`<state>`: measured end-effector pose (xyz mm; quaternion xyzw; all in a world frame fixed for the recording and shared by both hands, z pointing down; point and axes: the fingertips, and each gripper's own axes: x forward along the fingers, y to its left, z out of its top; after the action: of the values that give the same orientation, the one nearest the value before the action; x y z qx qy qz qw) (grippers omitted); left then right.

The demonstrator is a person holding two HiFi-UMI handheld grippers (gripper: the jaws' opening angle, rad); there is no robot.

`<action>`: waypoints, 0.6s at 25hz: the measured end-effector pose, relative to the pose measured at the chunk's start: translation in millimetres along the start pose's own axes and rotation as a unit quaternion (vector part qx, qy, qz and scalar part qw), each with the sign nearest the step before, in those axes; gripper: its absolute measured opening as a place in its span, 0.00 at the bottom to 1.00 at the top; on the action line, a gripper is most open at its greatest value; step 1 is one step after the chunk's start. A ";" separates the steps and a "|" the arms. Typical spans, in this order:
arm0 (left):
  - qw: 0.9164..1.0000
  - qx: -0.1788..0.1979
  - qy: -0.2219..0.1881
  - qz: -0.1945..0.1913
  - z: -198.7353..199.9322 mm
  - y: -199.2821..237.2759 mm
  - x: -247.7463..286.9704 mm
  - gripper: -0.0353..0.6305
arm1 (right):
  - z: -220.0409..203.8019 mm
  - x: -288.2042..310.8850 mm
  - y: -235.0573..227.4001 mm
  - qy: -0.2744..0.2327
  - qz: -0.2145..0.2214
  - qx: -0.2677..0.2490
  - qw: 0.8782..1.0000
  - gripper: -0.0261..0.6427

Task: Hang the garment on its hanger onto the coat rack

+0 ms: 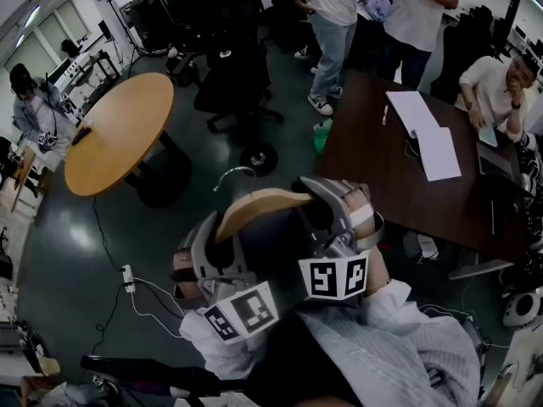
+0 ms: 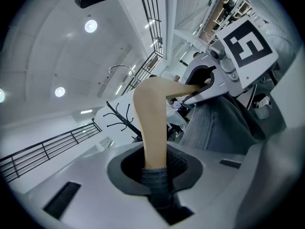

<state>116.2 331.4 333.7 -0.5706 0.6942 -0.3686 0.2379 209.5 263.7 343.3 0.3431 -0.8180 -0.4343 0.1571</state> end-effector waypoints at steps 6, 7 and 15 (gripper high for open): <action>1.000 -0.003 0.000 -0.013 -28.3 18.6 51.3 0.14 | -4.0 59.0 9.0 0.012 0.010 0.000 1.000 0.14; 1.000 -0.003 -0.003 -0.015 -33.4 26.3 63.4 0.14 | -2.4 73.3 8.6 0.014 0.007 -0.001 1.000 0.14; 0.998 0.009 -0.047 -0.036 -77.2 89.9 162.0 0.14 | 12.8 187.7 8.3 0.046 -0.027 -0.003 0.999 0.14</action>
<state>-35.4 200.1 325.4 -0.6101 0.6577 -0.3558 0.2620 64.7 143.7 335.0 0.3844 -0.7991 -0.4245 0.1832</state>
